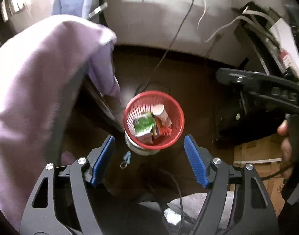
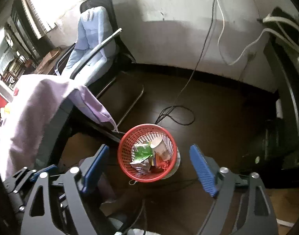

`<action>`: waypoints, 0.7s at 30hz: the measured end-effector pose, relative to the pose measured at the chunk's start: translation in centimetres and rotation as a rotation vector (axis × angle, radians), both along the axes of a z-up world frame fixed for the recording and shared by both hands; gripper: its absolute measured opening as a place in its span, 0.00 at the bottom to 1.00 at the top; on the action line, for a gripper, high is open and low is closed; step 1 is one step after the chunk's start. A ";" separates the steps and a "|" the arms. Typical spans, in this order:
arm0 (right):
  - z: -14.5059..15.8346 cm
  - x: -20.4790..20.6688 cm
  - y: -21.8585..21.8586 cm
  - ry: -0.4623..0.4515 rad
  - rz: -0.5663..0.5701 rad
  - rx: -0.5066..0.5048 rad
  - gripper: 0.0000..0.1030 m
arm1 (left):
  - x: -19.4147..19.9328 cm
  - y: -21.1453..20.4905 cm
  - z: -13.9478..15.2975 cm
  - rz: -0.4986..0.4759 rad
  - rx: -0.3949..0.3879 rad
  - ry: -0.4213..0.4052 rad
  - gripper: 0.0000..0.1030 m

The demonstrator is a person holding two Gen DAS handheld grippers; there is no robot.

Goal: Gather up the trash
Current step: 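Raise both open tools from the basket and move them over the table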

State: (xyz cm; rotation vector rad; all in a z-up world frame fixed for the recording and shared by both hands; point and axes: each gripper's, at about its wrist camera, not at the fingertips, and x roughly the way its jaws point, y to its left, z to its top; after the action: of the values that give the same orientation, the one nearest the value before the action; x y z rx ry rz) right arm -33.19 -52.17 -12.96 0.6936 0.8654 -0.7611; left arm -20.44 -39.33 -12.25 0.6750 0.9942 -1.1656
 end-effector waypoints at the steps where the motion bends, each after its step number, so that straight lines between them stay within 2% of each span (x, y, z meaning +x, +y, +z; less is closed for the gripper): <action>1: 1.0 0.3 0.5 -0.004 0.010 -0.017 0.84 | 0.2 0.8 1.3 0.010 -0.026 -0.014 0.74; 3: 3.2 1.0 1.6 -0.003 0.029 -0.062 0.90 | 0.9 2.2 3.5 0.028 -0.065 -0.029 0.76; 7: 7.0 3.2 4.1 -0.022 0.087 -0.146 0.94 | 3.7 5.5 7.9 0.099 -0.114 -0.034 0.77; 13: 11.3 8.0 7.7 -0.088 0.208 -0.154 0.94 | 9.1 10.7 13.7 0.241 -0.182 -0.104 0.78; 17: 13.8 11.5 9.9 -0.132 0.289 -0.162 0.94 | 13.1 14.0 16.3 0.353 -0.216 -0.131 0.81; 21: 14.9 14.7 11.7 -0.146 0.349 -0.153 0.94 | 16.7 17.1 17.6 0.467 -0.245 -0.146 0.82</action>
State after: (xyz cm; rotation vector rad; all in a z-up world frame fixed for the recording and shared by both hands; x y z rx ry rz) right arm -18.47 -40.51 1.92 0.4405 0.7598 -0.4512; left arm -3.71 -22.18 5.36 0.3031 0.8116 -0.7955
